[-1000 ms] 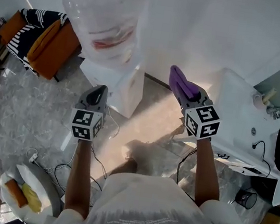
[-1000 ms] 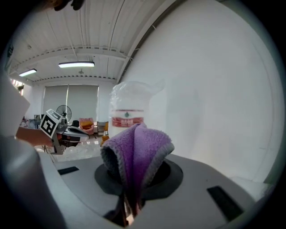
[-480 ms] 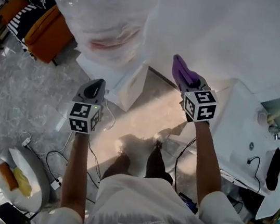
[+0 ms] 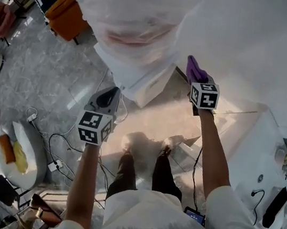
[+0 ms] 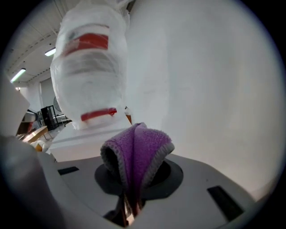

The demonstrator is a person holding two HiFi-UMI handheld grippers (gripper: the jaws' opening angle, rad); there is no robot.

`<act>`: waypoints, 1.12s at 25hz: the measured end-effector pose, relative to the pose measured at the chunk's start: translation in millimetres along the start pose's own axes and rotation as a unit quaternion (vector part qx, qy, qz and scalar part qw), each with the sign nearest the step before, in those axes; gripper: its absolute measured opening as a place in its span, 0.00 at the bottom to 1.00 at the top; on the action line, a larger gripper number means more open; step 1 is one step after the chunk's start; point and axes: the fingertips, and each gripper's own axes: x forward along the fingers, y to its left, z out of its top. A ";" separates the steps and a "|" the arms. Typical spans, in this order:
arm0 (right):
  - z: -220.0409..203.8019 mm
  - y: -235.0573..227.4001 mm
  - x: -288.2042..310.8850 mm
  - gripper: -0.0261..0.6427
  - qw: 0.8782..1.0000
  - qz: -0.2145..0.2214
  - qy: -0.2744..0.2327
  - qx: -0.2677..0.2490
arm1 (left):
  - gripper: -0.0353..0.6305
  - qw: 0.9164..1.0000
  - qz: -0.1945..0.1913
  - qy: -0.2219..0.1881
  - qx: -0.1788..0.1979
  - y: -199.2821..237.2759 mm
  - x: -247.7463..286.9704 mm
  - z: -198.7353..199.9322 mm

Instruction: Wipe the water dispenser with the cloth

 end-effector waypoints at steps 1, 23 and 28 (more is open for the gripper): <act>-4.3 -0.3 12.9 0.12 1.000 -0.004 0.005 0.001 | 0.08 1.000 0.000 0.005 0.001 1.4 2.1 -4.7; -46.1 146.0 45.0 0.12 0.993 0.109 0.026 -0.036 | 0.08 1.000 -0.005 0.023 0.000 20.1 17.2 -18.8; -60.5 177.3 30.1 0.12 0.985 0.165 0.029 -0.050 | 0.08 1.000 -0.004 0.023 0.001 13.2 22.0 -21.7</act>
